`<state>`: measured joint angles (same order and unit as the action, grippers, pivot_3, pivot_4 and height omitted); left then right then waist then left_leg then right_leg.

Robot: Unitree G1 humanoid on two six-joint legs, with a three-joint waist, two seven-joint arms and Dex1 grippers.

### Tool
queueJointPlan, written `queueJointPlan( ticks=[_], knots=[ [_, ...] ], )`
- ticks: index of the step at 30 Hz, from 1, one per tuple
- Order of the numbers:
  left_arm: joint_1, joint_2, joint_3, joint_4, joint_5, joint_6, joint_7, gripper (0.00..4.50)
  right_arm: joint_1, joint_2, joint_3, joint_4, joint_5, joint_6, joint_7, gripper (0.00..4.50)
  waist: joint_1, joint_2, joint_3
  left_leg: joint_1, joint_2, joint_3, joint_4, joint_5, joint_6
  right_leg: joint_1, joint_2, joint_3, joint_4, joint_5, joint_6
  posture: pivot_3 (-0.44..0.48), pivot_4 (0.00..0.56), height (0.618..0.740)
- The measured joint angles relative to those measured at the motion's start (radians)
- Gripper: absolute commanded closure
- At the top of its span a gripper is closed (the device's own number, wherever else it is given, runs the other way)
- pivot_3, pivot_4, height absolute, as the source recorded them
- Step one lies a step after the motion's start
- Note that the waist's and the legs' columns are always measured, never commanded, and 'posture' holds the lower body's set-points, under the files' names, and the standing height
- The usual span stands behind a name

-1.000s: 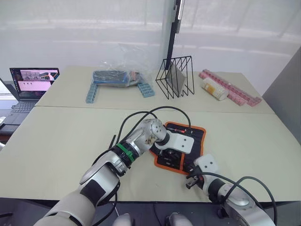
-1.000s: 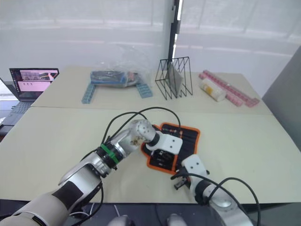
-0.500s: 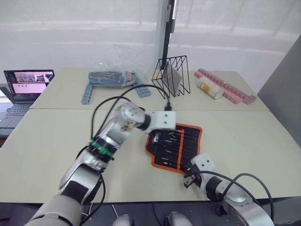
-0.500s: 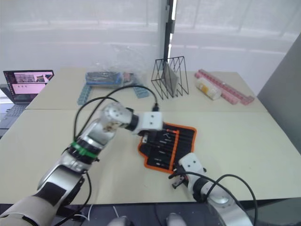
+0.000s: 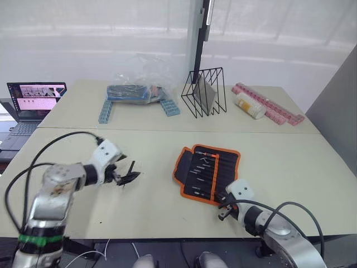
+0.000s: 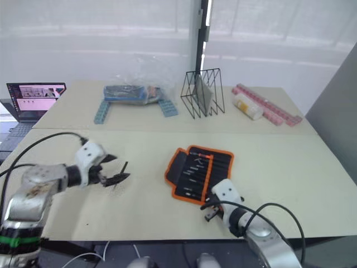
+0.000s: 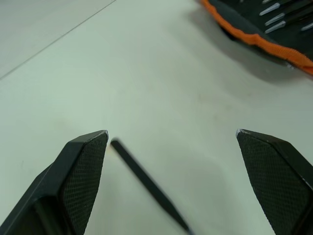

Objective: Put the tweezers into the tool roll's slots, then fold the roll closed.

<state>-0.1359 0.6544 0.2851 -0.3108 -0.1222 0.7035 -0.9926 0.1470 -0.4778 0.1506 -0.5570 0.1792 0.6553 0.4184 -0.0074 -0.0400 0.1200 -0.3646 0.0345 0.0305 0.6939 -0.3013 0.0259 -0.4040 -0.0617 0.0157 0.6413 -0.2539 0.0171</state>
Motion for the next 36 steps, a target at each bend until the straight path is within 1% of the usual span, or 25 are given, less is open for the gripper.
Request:
queueJointPlan(
  ticks=[2, 5, 6, 8, 10, 11, 13, 16, 18, 22, 26, 32, 36],
  knots=[
    [0.115, 0.010, 0.108, -0.054, -0.028, 0.015, 0.015, 0.04, -0.007, -0.007, -0.002, 0.009, 0.001, -0.008, 0.015, 4.50, -0.002, 0.000, 0.000, 0.001, 0.000, 0.000, -0.002, 0.000, 0.000, 0.000, -0.001, 0.000, 0.000, 0.000, -0.001, 0.000, 0.150, 0.725],
    [0.291, -0.001, 0.282, -0.097, -0.080, 0.023, 0.036, 0.04, -0.005, -0.023, -0.008, 0.018, 0.001, -0.019, 0.031, 4.50, -0.001, 0.002, 0.001, 0.003, 0.000, 0.000, -0.004, 0.000, 0.000, 0.000, -0.005, -0.001, 0.000, -0.002, -0.002, 0.000, 0.150, 0.725],
    [0.333, -0.011, 0.318, -0.100, -0.089, 0.017, 0.040, 0.04, -0.003, -0.025, -0.008, 0.021, 0.001, -0.021, 0.035, 4.50, 0.003, 0.001, 0.001, 0.004, 0.000, 0.000, -0.004, 0.000, 0.000, 0.001, -0.011, -0.002, 0.000, -0.002, -0.003, 0.000, 0.150, 0.725],
    [0.420, -0.041, 0.385, -0.105, -0.116, -0.006, 0.047, 0.04, -0.001, -0.034, -0.009, 0.026, 0.001, -0.023, 0.042, 4.50, 0.009, 0.000, 0.001, 0.007, -0.001, 0.000, -0.004, 0.000, -0.001, 0.000, -0.014, -0.003, -0.002, -0.002, -0.003, 0.000, 0.150, 0.725],
    [0.473, -0.077, 0.428, -0.107, -0.142, -0.034, 0.064, 0.04, -0.001, -0.044, -0.014, 0.033, 0.001, -0.025, 0.047, 4.50, 0.020, -0.001, 0.001, 0.010, -0.001, 0.000, -0.005, 0.000, -0.001, 0.003, -0.016, -0.003, -0.004, -0.003, -0.004, 0.000, 0.150, 0.725],
    [0.503, -0.123, 0.458, -0.116, -0.161, -0.074, 0.077, 0.04, -0.002, -0.045, -0.015, 0.038, 0.001, -0.027, 0.053, 4.50, 0.020, -0.002, 0.000, 0.010, 0.000, 0.000, -0.005, -0.001, -0.001, 0.003, -0.017, -0.003, -0.006, -0.006, -0.008, 0.000, 0.150, 0.725],
    [0.569, -0.218, 0.481, -0.140, -0.186, -0.157, 0.102, 0.04, -0.003, -0.049, -0.017, 0.043, 0.001, -0.032, 0.061, 4.50, 0.019, -0.002, 0.000, 0.010, 0.000, 0.001, -0.007, -0.001, -0.001, 0.006, -0.020, 0.000, -0.010, -0.006, -0.008, 0.000, 0.150, 0.725],
    [0.661, -0.304, 0.456, -0.208, -0.198, -0.218, 0.145, 0.04, -0.002, -0.058, -0.018, 0.046, 0.001, -0.037, 0.074, 4.50, 0.019, -0.006, -0.001, 0.011, 0.000, 0.000, -0.009, -0.001, -0.002, 0.007, -0.022, -0.001, -0.012, -0.005, -0.008, 0.000, 0.150, 0.725],
    [0.699, -0.333, 0.427, -0.270, -0.204, -0.220, 0.181, 0.04, -0.004, -0.061, -0.021, 0.049, 0.001, -0.037, 0.082, 4.50, 0.020, -0.006, -0.001, 0.011, 0.000, 0.000, -0.010, -0.001, -0.002, 0.008, -0.022, -0.001, -0.013, -0.006, -0.008, 0.000, 0.150, 0.725],
    [0.758, -0.340, 0.367, -0.351, -0.228, -0.240, 0.210, 0.04, -0.008, -0.062, -0.020, 0.055, 0.001, -0.045, 0.094, 4.50, 0.018, -0.006, -0.001, 0.011, 0.000, 0.001, -0.012, -0.001, -0.002, 0.008, -0.022, 0.000, -0.014, -0.006, -0.009, 0.000, 0.150, 0.725],
    [0.789, -0.336, 0.329, -0.380, -0.234, -0.245, 0.235, 0.04, -0.009, -0.062, -0.020, 0.055, 0.001, -0.046, 0.102, 4.50, 0.017, -0.006, -0.001, 0.011, 0.000, 0.001, -0.013, -0.001, -0.002, 0.008, -0.019, -0.001, -0.015, -0.006, -0.008, 0.000, 0.150, 0.725],
    [0.790, -0.300, 0.315, -0.380, -0.237, -0.247, 0.268, 0.04, -0.009, -0.062, -0.019, 0.057, 0.000, -0.050, 0.102, 4.50, 0.018, -0.006, -0.001, 0.012, 0.000, 0.003, -0.013, -0.001, -0.002, 0.007, -0.016, -0.004, -0.015, -0.007, -0.009, 0.000, 0.150, 0.725],
    [0.767, -0.272, 0.262, -0.374, -0.228, -0.249, 0.296, 0.04, -0.008, -0.062, -0.019, 0.057, 0.000, -0.051, 0.101, 4.50, 0.018, -0.006, -0.001, 0.012, 0.000, 0.003, -0.013, -0.001, -0.002, 0.007, -0.016, -0.004, -0.015, -0.007, -0.008, 0.000, 0.150, 0.725]
  ],
)
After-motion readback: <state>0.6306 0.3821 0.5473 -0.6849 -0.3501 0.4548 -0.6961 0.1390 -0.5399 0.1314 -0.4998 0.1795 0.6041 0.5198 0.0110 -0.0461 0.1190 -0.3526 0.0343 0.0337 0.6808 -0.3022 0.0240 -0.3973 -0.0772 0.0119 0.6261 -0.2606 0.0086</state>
